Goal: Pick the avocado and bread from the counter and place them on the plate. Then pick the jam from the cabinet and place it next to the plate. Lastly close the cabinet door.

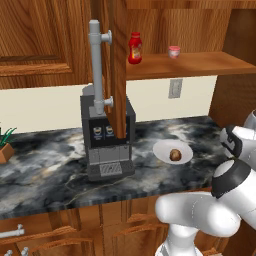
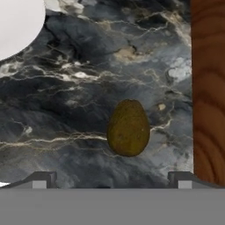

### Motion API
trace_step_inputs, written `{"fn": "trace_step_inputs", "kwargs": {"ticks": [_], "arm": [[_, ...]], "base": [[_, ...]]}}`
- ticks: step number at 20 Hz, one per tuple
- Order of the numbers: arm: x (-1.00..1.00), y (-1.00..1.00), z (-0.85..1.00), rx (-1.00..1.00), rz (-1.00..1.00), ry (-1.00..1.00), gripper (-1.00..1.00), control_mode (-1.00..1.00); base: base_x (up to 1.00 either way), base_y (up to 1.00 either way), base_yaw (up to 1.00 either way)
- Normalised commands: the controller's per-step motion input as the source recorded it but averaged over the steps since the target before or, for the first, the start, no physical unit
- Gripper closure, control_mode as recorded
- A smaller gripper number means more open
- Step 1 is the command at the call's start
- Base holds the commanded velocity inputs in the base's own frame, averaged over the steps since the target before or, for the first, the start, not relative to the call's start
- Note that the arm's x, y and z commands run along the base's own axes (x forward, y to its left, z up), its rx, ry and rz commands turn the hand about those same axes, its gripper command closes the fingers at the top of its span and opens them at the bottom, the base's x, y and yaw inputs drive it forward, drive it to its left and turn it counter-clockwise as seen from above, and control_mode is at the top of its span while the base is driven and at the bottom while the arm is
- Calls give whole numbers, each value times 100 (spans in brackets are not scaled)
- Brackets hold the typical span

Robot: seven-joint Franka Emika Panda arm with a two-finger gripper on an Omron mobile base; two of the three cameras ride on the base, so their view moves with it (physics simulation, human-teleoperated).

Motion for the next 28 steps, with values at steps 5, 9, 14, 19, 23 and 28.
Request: {"fn": "trace_step_inputs", "kwargs": {"ticks": [5,9,14,19,23,28], "arm": [[0,0,0,3,0,19,-100,-100],[0,0,0,3,0,9,-100,-100],[0,0,-6,5,0,1,-100,-100],[0,0,-12,5,0,0,-100,-100],[0,0,-12,1,0,0,-100,-100],[5,0,-10,0,0,0,-100,-100]], "base": [[0,0,0],[0,0,0],[0,0,0],[0,0,0],[0,0,0],[0,0,0]]}}
